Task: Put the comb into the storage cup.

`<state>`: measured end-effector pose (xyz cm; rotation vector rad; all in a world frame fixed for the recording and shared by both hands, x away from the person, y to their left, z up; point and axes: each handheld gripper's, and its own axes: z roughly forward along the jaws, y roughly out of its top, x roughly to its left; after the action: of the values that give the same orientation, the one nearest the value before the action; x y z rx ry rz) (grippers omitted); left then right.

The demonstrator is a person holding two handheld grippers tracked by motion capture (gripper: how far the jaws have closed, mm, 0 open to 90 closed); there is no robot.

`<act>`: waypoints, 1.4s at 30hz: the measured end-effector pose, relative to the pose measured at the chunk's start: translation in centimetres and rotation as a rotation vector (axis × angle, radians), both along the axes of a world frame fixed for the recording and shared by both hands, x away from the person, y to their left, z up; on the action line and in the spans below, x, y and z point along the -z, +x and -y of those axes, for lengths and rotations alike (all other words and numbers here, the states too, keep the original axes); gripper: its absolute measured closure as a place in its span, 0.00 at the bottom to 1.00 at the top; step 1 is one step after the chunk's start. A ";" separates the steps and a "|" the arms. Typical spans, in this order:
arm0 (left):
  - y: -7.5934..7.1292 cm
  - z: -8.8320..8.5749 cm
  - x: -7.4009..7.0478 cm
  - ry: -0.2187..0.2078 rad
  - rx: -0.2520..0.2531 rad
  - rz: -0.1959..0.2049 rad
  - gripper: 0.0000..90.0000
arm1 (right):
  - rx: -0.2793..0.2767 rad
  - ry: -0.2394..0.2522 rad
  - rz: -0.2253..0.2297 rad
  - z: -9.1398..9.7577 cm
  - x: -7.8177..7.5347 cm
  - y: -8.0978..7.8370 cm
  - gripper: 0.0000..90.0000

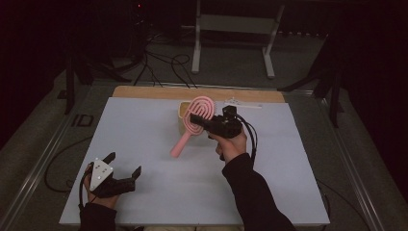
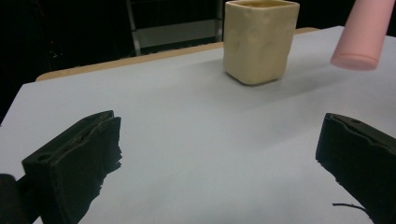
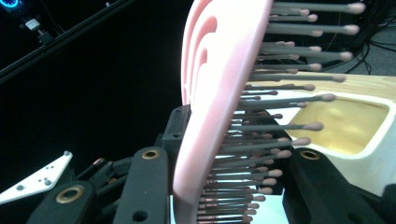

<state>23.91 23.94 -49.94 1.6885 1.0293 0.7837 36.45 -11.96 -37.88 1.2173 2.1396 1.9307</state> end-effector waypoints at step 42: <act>0.0 0.2 0.0 -0.004 0.005 0.004 0.00 | 0.061 -0.006 0.014 0.9 -2.3 3.1 0.71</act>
<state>23.87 23.71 -49.95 1.6850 1.0233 0.7812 39.53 -12.82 -35.53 1.2489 2.0744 1.9014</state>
